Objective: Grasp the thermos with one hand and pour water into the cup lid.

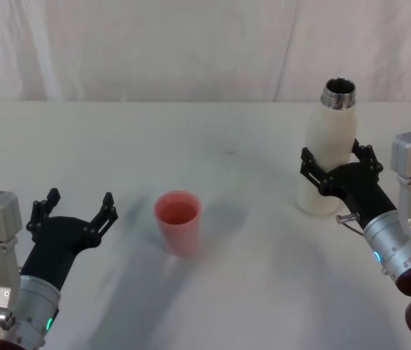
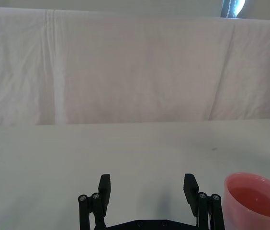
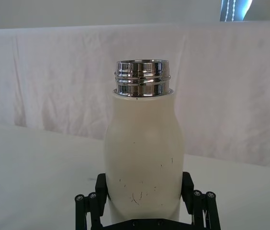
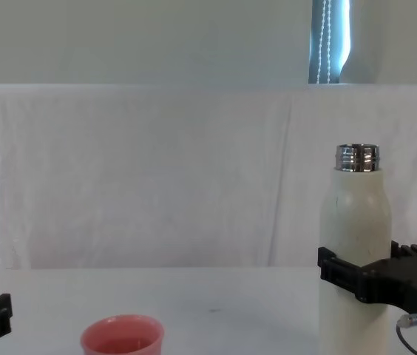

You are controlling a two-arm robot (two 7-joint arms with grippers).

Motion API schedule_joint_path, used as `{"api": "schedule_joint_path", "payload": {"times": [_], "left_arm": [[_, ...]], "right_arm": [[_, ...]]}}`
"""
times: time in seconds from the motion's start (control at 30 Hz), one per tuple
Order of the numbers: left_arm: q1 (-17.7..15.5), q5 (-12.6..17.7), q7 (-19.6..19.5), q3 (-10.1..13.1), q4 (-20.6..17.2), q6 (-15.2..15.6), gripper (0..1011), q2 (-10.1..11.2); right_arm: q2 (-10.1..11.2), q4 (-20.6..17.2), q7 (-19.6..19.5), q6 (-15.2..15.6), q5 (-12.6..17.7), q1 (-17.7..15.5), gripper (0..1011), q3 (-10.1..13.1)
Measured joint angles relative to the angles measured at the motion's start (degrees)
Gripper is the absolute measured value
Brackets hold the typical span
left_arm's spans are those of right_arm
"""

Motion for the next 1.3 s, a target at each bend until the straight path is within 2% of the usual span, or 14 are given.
{"api": "schedule_joint_path", "payload": {"times": [1.3], "left_arm": [[0.00,0.00,0.00,0.00,0.00,0.00,1001,0.00]], "right_arm": [[0.04,0.28,-0.09,0.08,-0.03,-0.01,948,0.09]]}}
